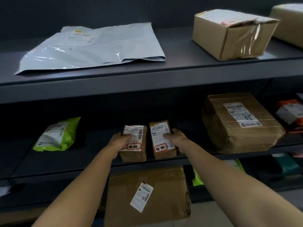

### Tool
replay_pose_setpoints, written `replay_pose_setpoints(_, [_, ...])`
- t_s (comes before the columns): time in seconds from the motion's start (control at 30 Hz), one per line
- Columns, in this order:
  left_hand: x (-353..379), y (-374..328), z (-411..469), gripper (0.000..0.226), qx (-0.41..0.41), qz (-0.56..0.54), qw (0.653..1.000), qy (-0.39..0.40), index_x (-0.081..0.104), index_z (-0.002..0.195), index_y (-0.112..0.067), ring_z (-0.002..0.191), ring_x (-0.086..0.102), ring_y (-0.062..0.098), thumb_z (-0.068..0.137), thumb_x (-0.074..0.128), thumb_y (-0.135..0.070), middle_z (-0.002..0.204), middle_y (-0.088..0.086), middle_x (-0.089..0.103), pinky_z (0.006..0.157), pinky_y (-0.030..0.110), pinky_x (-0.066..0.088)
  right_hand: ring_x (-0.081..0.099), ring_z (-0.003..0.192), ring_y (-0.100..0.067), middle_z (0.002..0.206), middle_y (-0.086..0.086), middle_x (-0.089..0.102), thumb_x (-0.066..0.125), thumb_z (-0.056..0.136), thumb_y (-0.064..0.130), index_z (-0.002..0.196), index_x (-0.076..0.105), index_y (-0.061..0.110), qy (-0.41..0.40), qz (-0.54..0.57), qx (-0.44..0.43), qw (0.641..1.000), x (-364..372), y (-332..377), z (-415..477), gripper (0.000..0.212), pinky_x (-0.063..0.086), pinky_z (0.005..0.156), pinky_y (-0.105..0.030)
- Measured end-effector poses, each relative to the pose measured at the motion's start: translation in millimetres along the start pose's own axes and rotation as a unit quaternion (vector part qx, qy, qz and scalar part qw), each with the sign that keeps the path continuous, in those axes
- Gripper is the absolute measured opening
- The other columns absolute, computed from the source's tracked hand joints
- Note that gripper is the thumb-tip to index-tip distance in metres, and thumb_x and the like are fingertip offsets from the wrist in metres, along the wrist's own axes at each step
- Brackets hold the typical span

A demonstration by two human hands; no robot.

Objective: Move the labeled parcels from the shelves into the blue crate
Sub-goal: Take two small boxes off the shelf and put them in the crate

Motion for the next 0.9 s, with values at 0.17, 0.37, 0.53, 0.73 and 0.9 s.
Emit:
replay_pose_setpoints(0.17, [9, 3, 1, 0.036, 0.01, -0.035, 0.999, 0.008, 0.056, 0.118, -0.009, 0.084, 0.067, 0.021, 0.09, 0.058, -0.031, 0.096, 0.008, 0.069, 0.074, 0.032, 0.054, 0.067, 0.102, -0.029, 0.118, -0.015, 0.067, 0.057, 0.092, 0.016, 0.131, 0.05, 0.012, 0.018, 0.072, 0.008, 0.997, 11, -5, -6, 0.04, 0.056, 0.086, -0.041])
replay_pose_setpoints(0.37, [19, -10, -7, 0.035, 0.046, -0.115, 0.992, 0.032, 0.049, 0.121, -0.019, 0.09, 0.068, 0.024, 0.091, 0.056, -0.034, 0.107, 0.011, 0.068, 0.075, 0.037, 0.055, 0.069, 0.095, -0.027, 0.113, -0.01, 0.068, 0.056, 0.093, 0.023, 0.143, 0.035, 0.024, -0.033, 0.186, -0.014, 0.982, -8, -1, -17, 0.054, 0.056, 0.087, -0.049])
replay_pose_setpoints(0.53, [40, -43, -27, 0.035, 0.113, -0.133, 0.983, 0.061, 0.041, 0.124, -0.031, 0.097, 0.066, 0.024, 0.092, 0.054, -0.033, 0.11, 0.006, 0.066, 0.076, 0.039, 0.055, 0.071, 0.086, -0.023, 0.108, -0.006, 0.069, 0.052, 0.096, 0.024, 0.142, 0.034, 0.03, -0.083, 0.27, -0.06, 0.957, -38, 6, -50, 0.049, 0.06, 0.076, -0.043])
replay_pose_setpoints(0.73, [78, -88, -66, 0.038, 0.16, -0.138, 0.971, 0.109, 0.04, 0.128, -0.028, 0.094, 0.067, 0.023, 0.092, 0.052, -0.032, 0.108, 0.005, 0.067, 0.069, 0.036, 0.053, 0.069, 0.094, -0.022, 0.114, -0.005, 0.068, 0.05, 0.097, 0.024, 0.141, 0.036, 0.029, -0.14, 0.3, -0.112, 0.937, -93, 15, -100, 0.047, 0.059, 0.081, -0.043])
replay_pose_setpoints(0.9, [122, -124, -110, 0.036, 0.212, -0.118, 0.956, 0.164, 0.038, 0.127, -0.032, 0.094, 0.066, 0.02, 0.093, 0.049, -0.03, 0.107, 0.002, 0.067, 0.082, 0.043, 0.054, 0.07, 0.095, -0.024, 0.113, -0.005, 0.068, 0.05, 0.096, 0.023, 0.135, 0.042, 0.025, -0.189, 0.312, -0.149, 0.919, -157, 10, -148, 0.04, 0.058, 0.084, -0.046])
Point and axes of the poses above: each hand's wrist, its own z-axis towards the middle knuckle, its own x-axis out of the palm, y = z × x, the point moved 10 cm from there along z, towards the middle knuckle
